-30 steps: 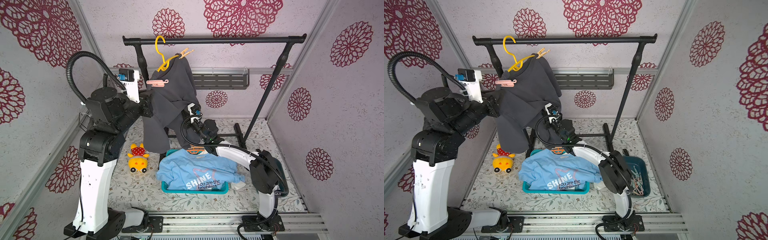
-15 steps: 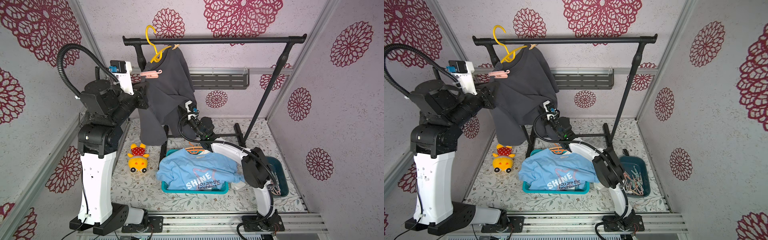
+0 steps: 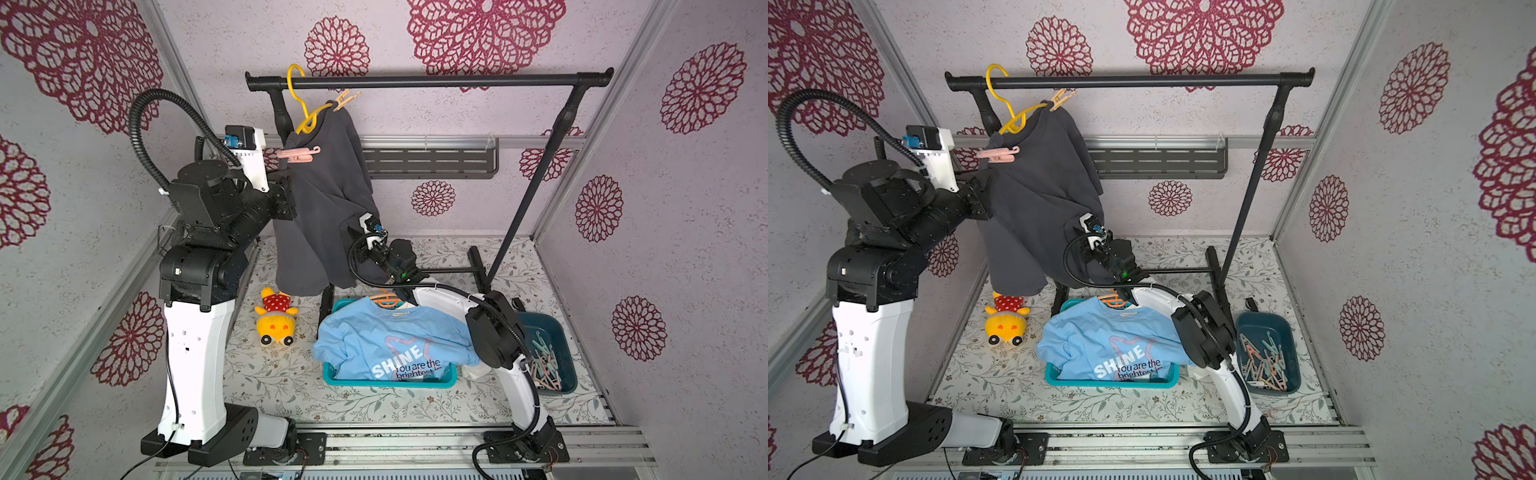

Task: Use clothespins to secure the t-shirt on both sides of the hanger
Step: Hang the hanger on the clothesline.

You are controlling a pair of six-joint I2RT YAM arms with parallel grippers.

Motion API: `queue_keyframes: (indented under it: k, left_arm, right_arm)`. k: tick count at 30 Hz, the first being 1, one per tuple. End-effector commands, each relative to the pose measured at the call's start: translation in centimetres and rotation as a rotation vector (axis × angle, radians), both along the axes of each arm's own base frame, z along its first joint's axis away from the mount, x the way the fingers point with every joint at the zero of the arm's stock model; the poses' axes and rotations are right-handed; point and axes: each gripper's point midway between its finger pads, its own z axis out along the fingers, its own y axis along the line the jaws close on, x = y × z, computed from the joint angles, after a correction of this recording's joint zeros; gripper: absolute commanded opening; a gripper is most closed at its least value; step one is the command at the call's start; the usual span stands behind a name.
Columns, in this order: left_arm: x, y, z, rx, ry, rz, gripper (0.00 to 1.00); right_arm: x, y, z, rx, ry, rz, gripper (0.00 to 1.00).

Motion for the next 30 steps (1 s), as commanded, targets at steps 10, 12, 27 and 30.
queue_keyframes:
  k: [10, 12, 27, 30]
  left_arm:
    - [-1.9, 1.1, 2.7, -0.017, -0.092, 0.042, 0.00]
    - [-2.0, 1.2, 2.6, -0.017, -0.091, 0.045, 0.00]
    - [-2.6, 1.0, 1.7, -0.026, -0.087, 0.030, 0.07]
    - [-2.6, 0.8, 1.5, -0.030, -0.082, 0.013, 0.25]
  right_arm:
    - [0.0, -1.5, 1.9, -0.033, -0.042, -0.013, 0.71]
    - [0.7, -2.0, 1.3, -0.060, -0.026, -0.049, 0.74]
    - [3.8, -2.8, -3.6, -0.084, 0.127, -0.088, 0.79]
    - [3.6, -2.3, -4.3, -0.125, 0.147, -0.061, 0.86]
